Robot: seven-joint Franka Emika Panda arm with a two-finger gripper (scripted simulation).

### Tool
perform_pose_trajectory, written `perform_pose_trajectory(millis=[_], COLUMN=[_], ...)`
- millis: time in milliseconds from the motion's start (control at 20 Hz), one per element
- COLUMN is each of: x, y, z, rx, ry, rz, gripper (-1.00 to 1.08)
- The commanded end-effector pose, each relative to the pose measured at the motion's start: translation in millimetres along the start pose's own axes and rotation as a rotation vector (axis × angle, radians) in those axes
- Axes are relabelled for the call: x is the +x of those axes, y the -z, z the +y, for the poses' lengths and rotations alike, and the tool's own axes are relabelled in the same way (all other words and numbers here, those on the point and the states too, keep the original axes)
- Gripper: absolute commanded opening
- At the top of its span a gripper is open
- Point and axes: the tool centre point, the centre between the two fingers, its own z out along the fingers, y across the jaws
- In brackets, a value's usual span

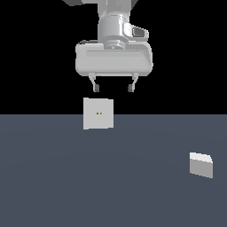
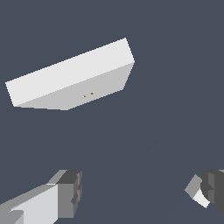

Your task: Plug the charger into the wall socket.

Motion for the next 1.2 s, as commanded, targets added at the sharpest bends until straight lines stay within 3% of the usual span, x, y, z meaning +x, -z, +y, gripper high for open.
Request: perform_pose_trajectory(millis=[0,500,1150], x=[0.0,-10.3,-67.5], y=[0.0,-14.7,-71.1], z=[0.0,26.4,116.1], rx=[0.0,-0.007,-0.032], ry=[0.0,-0.089,-0.425], rz=[0.0,0.014,0.069], gripper=[1.0,1.0,1.0])
